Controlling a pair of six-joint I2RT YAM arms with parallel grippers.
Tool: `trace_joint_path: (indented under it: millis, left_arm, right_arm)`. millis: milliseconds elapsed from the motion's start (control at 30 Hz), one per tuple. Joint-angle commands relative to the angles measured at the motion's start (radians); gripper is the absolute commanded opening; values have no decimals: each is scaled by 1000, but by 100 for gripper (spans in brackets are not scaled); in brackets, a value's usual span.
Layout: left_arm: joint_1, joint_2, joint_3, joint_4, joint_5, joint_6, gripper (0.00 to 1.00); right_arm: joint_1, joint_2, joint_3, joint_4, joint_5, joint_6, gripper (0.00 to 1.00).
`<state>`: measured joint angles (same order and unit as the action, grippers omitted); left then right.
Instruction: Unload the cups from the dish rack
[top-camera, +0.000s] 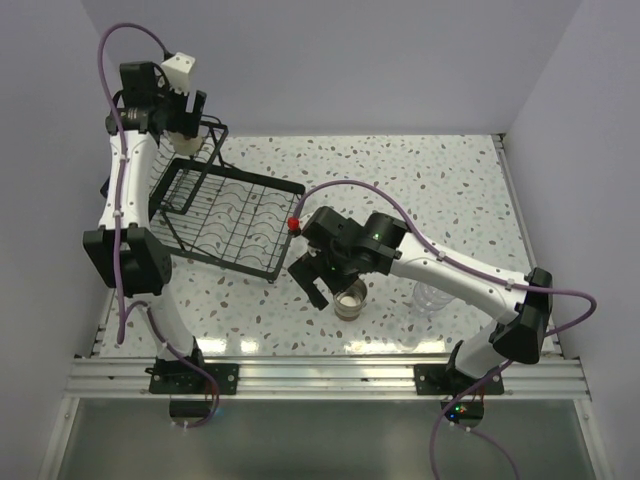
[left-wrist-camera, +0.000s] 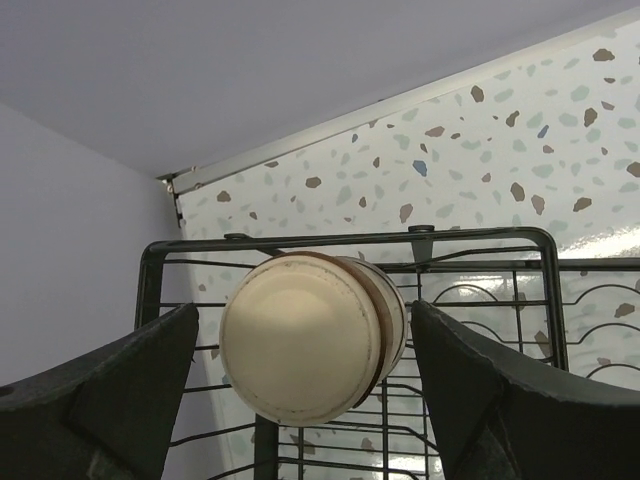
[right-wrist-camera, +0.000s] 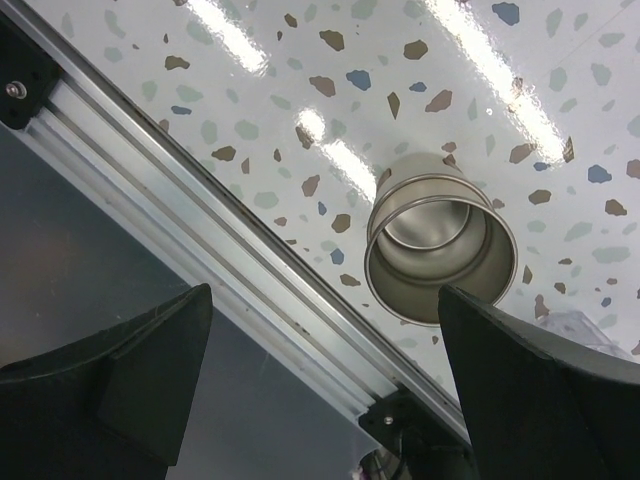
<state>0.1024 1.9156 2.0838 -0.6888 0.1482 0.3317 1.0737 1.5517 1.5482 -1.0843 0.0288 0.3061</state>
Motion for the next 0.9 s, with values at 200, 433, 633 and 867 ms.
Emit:
trace_joint_path:
  millis: [200,433,633,867]
  left_arm:
    - [14,54,-1,23,-16,-22,86]
    - [16,10,-34,25,19,-26,25]
    - [17,-79,-34,32,-9,-19,0]
    - [20,-249,-53,51,90,-63,0]
  right_arm:
    - [5,-28,4,6,14,1,98]
    - [5,-44,1,14,22,10,98]
    - [5,-54,16,23,26,10,98]
    - [3,-90,30,82,82,14,98]
